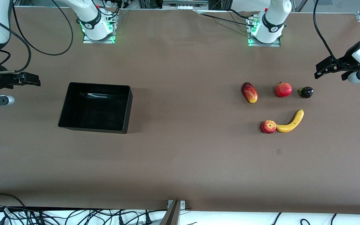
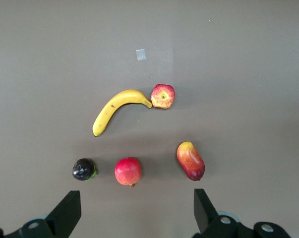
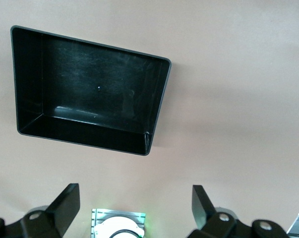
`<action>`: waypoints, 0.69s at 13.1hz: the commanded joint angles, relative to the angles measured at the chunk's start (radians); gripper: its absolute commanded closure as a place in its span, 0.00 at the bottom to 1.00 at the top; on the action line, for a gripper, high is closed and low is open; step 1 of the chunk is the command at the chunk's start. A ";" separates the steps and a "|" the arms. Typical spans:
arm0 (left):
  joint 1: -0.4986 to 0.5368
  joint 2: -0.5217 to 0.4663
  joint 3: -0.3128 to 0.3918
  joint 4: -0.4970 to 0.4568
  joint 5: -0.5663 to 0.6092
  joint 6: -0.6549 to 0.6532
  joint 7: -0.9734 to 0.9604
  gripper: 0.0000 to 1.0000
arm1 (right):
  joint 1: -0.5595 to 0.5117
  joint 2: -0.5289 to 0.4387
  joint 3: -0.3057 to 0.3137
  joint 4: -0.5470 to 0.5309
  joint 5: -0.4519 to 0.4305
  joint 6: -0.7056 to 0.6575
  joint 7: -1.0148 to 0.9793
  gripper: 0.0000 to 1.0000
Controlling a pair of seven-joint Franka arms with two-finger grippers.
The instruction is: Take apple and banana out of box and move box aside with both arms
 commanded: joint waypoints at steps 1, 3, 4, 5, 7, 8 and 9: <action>-0.003 0.017 -0.009 0.037 -0.001 -0.024 0.005 0.00 | -0.075 -0.015 0.069 0.004 -0.020 -0.003 0.001 0.00; -0.004 0.017 -0.011 0.037 0.001 -0.022 0.006 0.00 | -0.291 -0.090 0.305 -0.069 -0.070 0.016 0.019 0.00; -0.006 0.017 -0.011 0.037 0.001 -0.022 0.006 0.00 | -0.353 -0.142 0.394 -0.141 -0.093 0.065 0.022 0.00; -0.006 0.017 -0.011 0.036 0.001 -0.022 0.005 0.00 | -0.396 -0.221 0.463 -0.260 -0.151 0.149 0.030 0.00; -0.006 0.017 -0.011 0.036 0.001 -0.022 0.005 0.00 | -0.511 -0.340 0.572 -0.437 -0.175 0.280 0.096 0.00; -0.006 0.019 -0.011 0.036 0.001 -0.022 0.005 0.00 | -0.546 -0.352 0.591 -0.447 -0.170 0.291 0.090 0.00; -0.006 0.019 -0.011 0.036 0.001 -0.022 0.006 0.00 | -0.554 -0.354 0.591 -0.444 -0.169 0.291 0.102 0.00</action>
